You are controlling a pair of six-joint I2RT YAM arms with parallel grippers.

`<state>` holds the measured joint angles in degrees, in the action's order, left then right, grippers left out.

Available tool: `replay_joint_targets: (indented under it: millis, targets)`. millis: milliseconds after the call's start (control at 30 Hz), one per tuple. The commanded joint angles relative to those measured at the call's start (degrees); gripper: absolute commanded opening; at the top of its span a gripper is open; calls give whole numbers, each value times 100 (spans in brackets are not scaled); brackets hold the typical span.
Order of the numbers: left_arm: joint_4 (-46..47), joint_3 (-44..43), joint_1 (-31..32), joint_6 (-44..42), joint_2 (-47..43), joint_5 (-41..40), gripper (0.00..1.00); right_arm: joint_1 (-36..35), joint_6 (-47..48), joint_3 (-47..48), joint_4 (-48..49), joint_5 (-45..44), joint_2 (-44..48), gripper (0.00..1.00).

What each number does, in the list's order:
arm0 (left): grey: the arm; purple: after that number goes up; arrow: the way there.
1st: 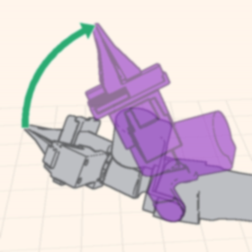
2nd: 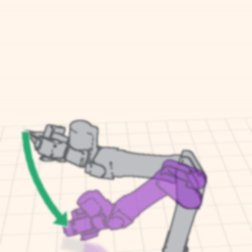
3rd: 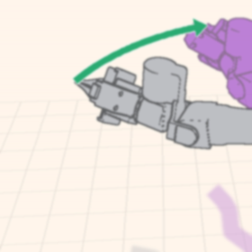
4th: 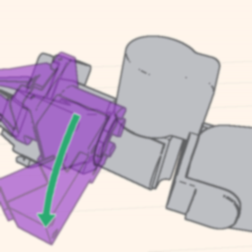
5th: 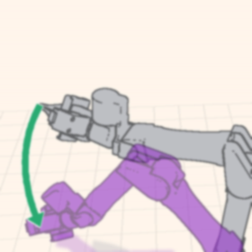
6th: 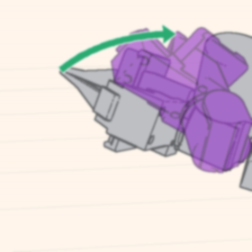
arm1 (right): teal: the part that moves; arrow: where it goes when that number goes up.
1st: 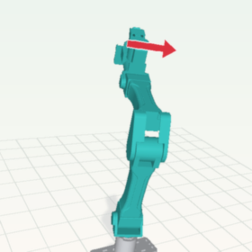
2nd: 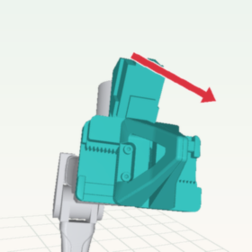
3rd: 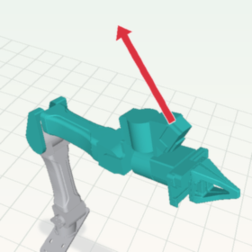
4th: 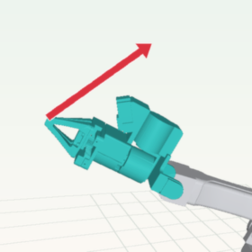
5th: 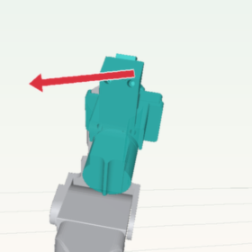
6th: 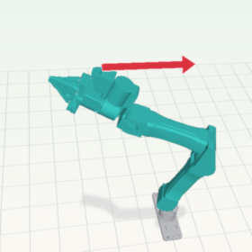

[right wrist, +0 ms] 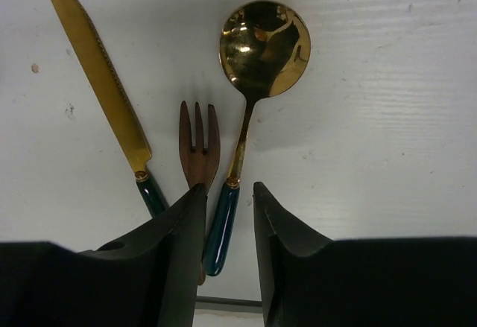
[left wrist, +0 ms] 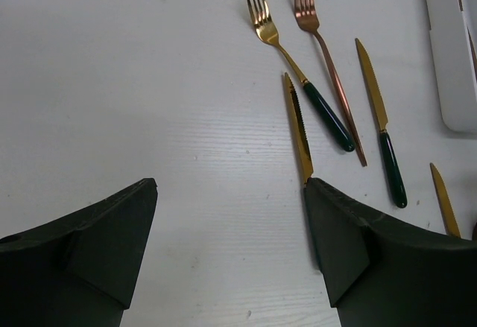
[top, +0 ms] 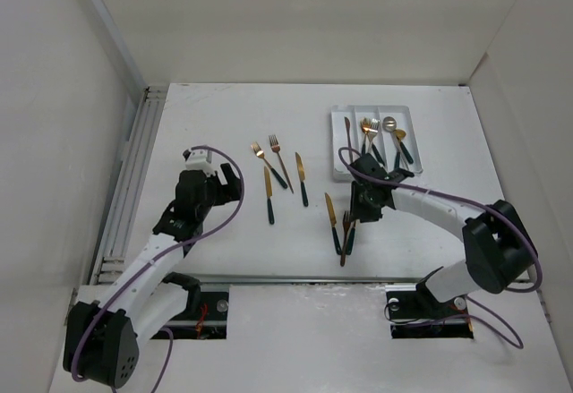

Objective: Sort the eating utensils into containers

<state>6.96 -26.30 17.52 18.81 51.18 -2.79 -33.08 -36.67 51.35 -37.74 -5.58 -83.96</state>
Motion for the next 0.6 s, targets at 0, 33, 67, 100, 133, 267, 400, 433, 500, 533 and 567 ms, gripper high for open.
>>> replay_joint_targets:
  millis: [0,33,67,100,133,267,400,433,500,533,567]
  targets:
    - [648,161,-20,158,-336,41,78,-32,-315,-160,547,268,143,37]
    - [649,239,-20,158,-337,41,78,-93,-263,-230,600,268,143,35]
    - [709,240,-20,158,-397,41,78,-93,-314,-231,601,268,143,35]
    - [710,309,-20,158,-450,41,78,-154,-315,-231,601,268,56,35]
    - [762,362,-20,158,-451,41,78,-155,-385,-231,522,268,3,34]
    - [763,363,-20,158,-504,41,78,-269,-631,-397,346,207,-68,33]
    - [763,363,-20,210,-504,41,78,-453,-930,-521,144,22,143,33]
    - [763,415,-20,211,-556,41,78,-454,-930,-608,144,22,204,33]
    - [824,416,-20,211,-556,41,78,-454,-991,-688,205,22,205,33]
    - [824,416,-20,211,-556,41,78,-454,-992,-688,266,22,205,32]
    - [824,416,-20,211,-556,41,78,-454,-992,-740,267,83,205,32]
